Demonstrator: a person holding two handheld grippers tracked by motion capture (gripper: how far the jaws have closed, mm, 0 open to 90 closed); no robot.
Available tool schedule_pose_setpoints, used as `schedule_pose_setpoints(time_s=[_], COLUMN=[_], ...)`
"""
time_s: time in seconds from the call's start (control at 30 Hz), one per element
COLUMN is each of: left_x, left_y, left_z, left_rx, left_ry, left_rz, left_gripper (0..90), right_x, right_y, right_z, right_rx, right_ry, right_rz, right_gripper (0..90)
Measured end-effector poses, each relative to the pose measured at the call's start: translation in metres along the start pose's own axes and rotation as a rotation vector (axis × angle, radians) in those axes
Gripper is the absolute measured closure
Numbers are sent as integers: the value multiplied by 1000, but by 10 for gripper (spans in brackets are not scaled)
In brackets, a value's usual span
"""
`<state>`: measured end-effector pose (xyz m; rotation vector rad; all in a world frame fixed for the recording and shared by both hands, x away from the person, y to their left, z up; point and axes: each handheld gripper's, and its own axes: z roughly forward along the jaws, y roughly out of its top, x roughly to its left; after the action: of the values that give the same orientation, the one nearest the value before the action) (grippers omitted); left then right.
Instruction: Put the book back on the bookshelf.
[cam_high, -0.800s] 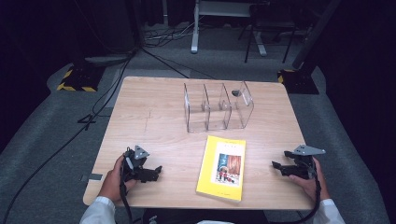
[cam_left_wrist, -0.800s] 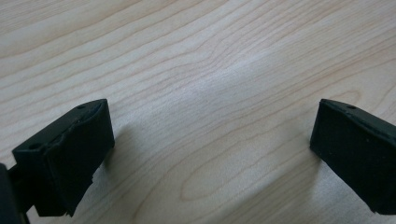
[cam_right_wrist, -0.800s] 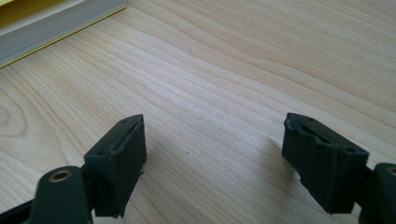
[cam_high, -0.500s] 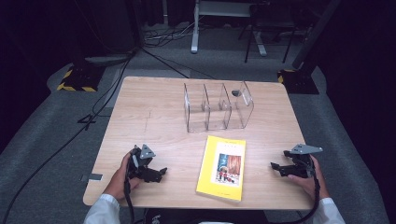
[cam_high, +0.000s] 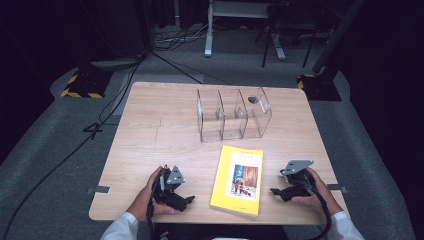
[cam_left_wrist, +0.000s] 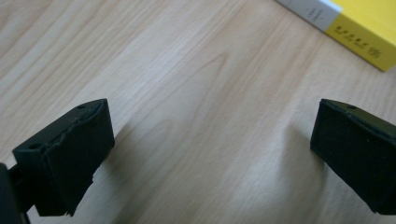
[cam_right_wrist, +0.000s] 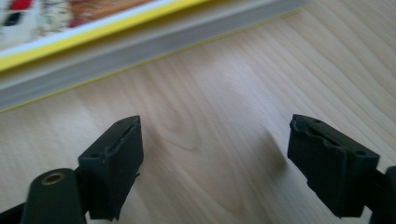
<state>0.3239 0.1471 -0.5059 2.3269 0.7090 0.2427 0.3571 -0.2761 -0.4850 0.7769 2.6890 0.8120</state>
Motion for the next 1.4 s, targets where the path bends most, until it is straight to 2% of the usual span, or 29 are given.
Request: schedule_pose_setpoints(time_s=[0.13, 0.27, 0.43, 0.5, 0.67, 0.83, 0.93, 1.03, 1.13, 1.27, 1.33, 1.4], left_x=[-8, -15, -20, -22, -26, -27, -28, -28, -28, -28, -29, -29], left_y=[4, 9, 14, 17, 22, 24, 24, 24, 24, 23, 22, 22], left_z=[3, 8, 13, 15, 20, 22, 22, 22, 22, 21, 20, 20], left_rx=[2, 1, 2, 1, -3, 2, -1, -2, 0, 0, -1, -1], left_ry=[-16, -29, -36, -39, -44, -46, -46, -44, -42, -45, -46, -46], left_rz=[22, 33, 39, 43, 50, 51, 47, 48, 50, 53, 54, 55], left_gripper=[2, 2, 2, 2, 2, 2, 2, 2, 6, 6, 6, 6], right_x=[14, 20, 26, 28, 34, 38, 42, 41, 42, 44, 44, 43], right_y=[15, 24, 32, 35, 42, 39, 39, 35, 32, 31, 32, 32], right_z=[6, 9, 13, 14, 20, 20, 20, 18, 14, 8, 6, 1], right_rx=[47, 100, 159, 180, 214, 201, 188, 150, 92, 20, 2, -42], right_ry=[39, 76, 115, 120, 141, 168, 169, 172, 206, 191, 190, 198], right_rz=[-50, -84, -92, -110, -162, -196, -207, -206, -211, -203, -205, -184], right_gripper=[191, 188, 150, 150, 72, 54, 48, 77, 200, 209, 209, 210])
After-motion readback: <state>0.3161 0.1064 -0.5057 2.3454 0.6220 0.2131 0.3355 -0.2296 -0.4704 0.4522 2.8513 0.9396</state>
